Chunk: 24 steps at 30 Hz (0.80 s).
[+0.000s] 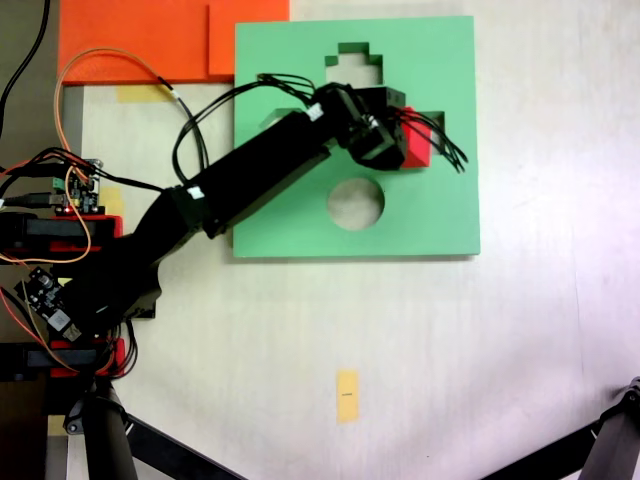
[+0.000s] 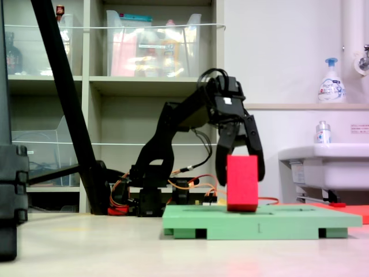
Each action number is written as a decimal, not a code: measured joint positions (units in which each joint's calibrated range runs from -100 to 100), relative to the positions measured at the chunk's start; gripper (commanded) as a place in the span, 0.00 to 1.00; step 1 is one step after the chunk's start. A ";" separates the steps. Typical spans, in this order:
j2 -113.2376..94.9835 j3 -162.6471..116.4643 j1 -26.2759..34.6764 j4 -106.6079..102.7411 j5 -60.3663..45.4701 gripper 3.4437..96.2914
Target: Put the square block into the corresponding hole
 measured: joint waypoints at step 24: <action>8.34 1.37 1.07 7.15 0.24 0.14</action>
